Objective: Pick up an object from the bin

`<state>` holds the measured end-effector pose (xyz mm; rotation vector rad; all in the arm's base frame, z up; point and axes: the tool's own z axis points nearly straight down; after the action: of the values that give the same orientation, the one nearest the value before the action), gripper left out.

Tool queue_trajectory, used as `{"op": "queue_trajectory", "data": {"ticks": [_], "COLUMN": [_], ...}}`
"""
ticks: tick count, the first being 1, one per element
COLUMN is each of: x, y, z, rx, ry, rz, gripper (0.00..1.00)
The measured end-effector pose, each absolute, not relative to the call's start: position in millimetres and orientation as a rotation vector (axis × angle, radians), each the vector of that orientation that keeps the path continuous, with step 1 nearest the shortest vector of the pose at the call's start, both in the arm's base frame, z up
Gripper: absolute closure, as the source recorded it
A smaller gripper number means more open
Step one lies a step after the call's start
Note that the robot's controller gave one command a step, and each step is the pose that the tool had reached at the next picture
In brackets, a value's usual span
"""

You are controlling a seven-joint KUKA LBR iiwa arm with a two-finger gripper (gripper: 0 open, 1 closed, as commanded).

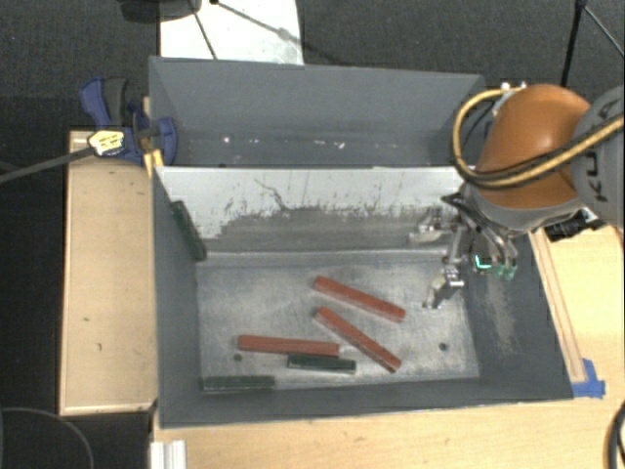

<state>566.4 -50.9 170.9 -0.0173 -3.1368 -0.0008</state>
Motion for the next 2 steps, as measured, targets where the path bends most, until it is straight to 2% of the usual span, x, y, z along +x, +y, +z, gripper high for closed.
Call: {"op": "queue_trajectory", "data": {"ticks": [1, 2], "x": [568.2, 576.1], "y": [-51, -35], "z": [175, 76], "rx": [-0.015, -0.036], "ry": [-3.144, -3.159], "rz": [0.0, 0.002], "gripper": [0.0, 1.0]}}
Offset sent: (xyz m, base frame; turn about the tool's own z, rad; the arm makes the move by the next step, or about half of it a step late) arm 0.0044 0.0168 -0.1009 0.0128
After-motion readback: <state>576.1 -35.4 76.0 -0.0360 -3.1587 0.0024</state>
